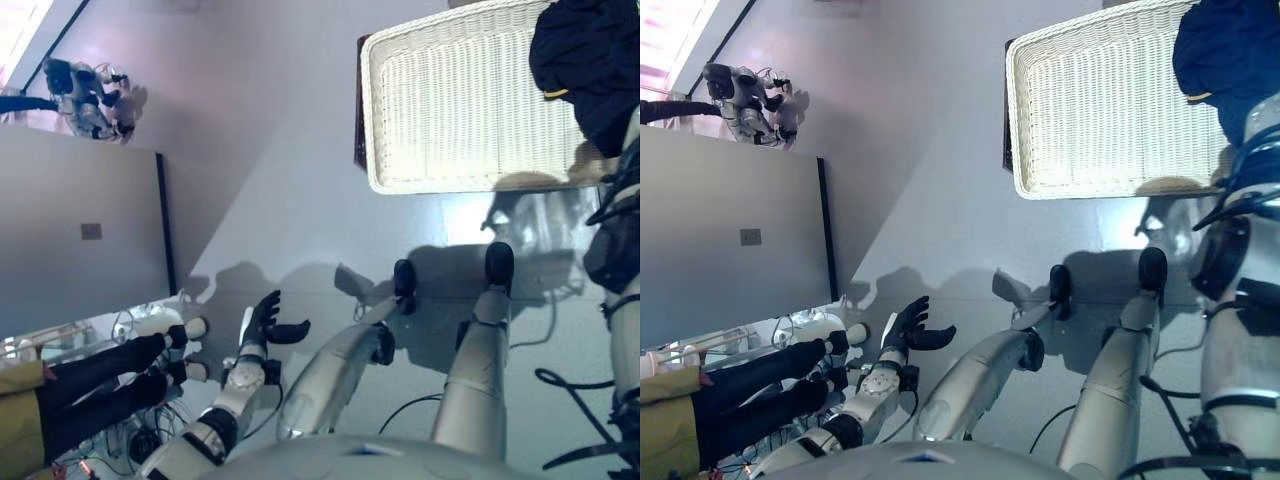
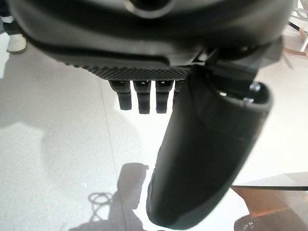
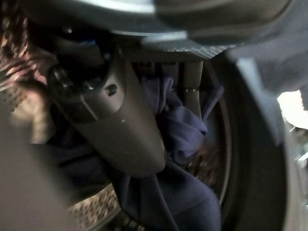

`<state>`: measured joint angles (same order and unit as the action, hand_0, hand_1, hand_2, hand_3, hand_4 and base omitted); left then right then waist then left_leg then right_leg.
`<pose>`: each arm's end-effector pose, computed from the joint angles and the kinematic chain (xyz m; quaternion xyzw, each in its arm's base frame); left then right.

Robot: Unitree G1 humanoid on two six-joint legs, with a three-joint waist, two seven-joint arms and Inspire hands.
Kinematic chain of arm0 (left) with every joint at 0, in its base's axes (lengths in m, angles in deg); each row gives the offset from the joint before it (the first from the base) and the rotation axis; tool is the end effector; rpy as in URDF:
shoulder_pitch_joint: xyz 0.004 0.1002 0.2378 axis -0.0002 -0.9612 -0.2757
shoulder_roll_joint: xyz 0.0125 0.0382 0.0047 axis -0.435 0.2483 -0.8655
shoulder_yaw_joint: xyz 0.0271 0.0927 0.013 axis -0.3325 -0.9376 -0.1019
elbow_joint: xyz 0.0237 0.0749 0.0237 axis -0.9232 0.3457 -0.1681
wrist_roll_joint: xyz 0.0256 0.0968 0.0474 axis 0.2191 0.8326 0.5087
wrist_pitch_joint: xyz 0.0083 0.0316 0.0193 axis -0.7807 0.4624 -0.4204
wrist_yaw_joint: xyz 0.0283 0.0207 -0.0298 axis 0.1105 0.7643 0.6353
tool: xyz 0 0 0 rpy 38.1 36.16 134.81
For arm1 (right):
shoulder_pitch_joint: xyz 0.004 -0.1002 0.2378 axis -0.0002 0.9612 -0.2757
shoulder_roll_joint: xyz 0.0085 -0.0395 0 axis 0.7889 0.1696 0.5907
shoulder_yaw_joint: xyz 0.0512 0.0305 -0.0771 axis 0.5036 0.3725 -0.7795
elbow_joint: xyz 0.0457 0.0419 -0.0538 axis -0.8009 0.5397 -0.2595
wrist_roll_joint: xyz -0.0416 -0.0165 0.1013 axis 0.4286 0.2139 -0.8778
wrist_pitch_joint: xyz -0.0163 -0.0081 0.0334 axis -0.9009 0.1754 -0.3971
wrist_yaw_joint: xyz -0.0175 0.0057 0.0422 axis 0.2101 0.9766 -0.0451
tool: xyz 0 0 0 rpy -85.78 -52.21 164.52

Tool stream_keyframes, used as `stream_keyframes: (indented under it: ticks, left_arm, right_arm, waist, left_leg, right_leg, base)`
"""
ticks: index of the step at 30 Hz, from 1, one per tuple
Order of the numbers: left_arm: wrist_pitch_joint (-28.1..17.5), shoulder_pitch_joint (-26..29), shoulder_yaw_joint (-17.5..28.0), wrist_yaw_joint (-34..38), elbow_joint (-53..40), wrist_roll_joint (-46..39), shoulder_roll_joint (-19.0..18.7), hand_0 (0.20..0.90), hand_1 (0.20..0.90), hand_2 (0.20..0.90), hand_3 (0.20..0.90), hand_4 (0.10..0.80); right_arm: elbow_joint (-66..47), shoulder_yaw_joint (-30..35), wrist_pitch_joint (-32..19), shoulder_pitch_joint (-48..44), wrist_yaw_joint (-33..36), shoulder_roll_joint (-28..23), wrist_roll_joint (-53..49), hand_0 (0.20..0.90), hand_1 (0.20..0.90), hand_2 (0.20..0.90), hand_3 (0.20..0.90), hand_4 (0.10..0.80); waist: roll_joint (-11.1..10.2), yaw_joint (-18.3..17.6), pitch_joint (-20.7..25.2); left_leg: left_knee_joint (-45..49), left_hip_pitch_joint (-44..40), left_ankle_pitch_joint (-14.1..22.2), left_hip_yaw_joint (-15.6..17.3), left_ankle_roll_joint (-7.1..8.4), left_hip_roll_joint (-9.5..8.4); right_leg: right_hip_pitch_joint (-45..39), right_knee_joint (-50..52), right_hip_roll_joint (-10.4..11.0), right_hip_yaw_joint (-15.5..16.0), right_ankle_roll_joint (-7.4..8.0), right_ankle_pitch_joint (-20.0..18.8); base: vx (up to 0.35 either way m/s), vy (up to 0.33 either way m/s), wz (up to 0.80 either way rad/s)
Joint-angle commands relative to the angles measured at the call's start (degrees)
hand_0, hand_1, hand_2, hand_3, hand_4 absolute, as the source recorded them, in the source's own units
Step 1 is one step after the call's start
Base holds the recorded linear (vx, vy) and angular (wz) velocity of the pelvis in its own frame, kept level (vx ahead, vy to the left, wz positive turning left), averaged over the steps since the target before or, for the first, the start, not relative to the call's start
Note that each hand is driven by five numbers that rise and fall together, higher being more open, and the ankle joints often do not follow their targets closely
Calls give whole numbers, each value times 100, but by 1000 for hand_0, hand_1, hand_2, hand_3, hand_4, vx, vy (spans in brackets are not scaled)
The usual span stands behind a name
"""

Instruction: Pick up the clothes and place them into the washing machine

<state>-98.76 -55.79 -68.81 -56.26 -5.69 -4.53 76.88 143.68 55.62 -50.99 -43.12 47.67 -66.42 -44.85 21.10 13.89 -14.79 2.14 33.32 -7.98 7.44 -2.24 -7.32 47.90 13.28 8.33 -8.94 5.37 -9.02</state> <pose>0.1592 0.1349 -0.0899 0.0580 0.2987 0.0297 0.9521 0.2998 -0.3402 0.3494 0.5187 -0.3926 -0.4174 0.6345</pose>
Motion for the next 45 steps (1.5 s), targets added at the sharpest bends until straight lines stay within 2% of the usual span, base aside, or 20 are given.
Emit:
stream_keyframes:
  ticks: [1, 8, 17, 24, 29, 35, 38, 44, 45]
  left_arm:
    - [-191, -76, 0, 122, 151, -53, -296, 900, 900, 900, 900, 800]
    - [-196, -24, 38, 115, 225, -78, -224, 900, 900, 900, 900, 800]
    - [-183, 38, 107, 60, 438, -157, -186, 900, 900, 900, 900, 800]
    - [-142, 27, 81, -37, 325, -135, -158, 900, 900, 900, 900, 800]
    - [-81, 12, 126, -80, 492, -33, -113, 900, 900, 900, 900, 800]
    - [31, -58, 288, -161, 696, 89, -151, 900, 900, 900, 900, 800]
    - [51, -95, 428, -199, 771, 170, -173, 900, 900, 900, 900, 800]
    - [19, -107, 655, -157, 878, 215, -177, 900, 900, 900, 900, 800]
    - [17, -123, 652, -158, 878, 215, -186, 900, 900, 900, 900, 800]
  right_arm:
    - [-263, -1413, -152, -556, -475, -655, 551, 900, 900, 900, 900, 800]
    - [-191, -1209, -94, -277, -484, -493, 633, 900, 900, 900, 900, 800]
    - [-241, -956, -42, 158, -561, 17, 625, 900, 900, 900, 900, 800]
    - [-202, -755, 121, 640, -725, 519, 609, 900, 900, 900, 900, 800]
    - [-303, -476, 198, 1295, -855, 1084, 593, 900, 900, 900, 900, 800]
    - [-286, -501, 532, 2176, -1025, 1776, 906, 900, 900, 900, 900, 800]
    - [-263, -670, 756, 2683, -1062, 2017, 1313, 900, 900, 900, 900, 800]
    - [-1065, -684, 813, 3869, -1080, 2647, 1778, 900, 900, 900, 900, 800]
    - [-1096, -681, 815, 3901, -1063, 2667, 1792, 900, 900, 900, 900, 800]
  waist:
    - [281, 43, 207]
    - [254, -39, 203]
    - [169, -194, 127]
    - [64, -208, 105]
    - [-145, -287, 81]
    - [-553, -403, 74]
    - [-779, -505, 69]
    - [-1148, -701, 270]
    - [-1153, -708, 277]
  left_leg:
    - [2, 268, -51, -380, 468, 92]
    - [-38, 254, -21, -373, 429, 66]
    - [33, 148, 18, -359, 413, 27]
    - [-10, 4, -29, -371, 380, 79]
    - [-62, -203, -30, -419, 364, 105]
    - [-53, -586, 48, -446, 320, 185]
    - [-86, -847, 111, -461, 316, 211]
    - [-508, -1134, -37, -535, 360, 296]
    - [-525, -1152, -45, -541, 360, 294]
  right_leg:
    - [-410, 785, -330, 207, -196, 1245]
    - [-406, 734, -392, 150, -207, 1208]
    - [-617, 614, -398, 127, -210, 1109]
    - [-902, 389, -390, 207, -203, 974]
    - [-1219, 259, -402, 284, -198, 932]
    - [-1760, 94, -412, 368, -175, 883]
    - [-2086, -69, -333, 448, -127, 873]
    - [-2427, -723, -188, 529, -24, 501]
    - [-2452, -749, -186, 536, -23, 492]
  base:
    - [54, -10, 0]
    - [26, 2, 1]
    - [-12, 11, -3]
    - [-26, 15, -2]
    - [-10, 1, 1]
    - [7, -6, -6]
    - [21, -4, -2]
    - [3, 0, 1]
    - [59, -10, 9]
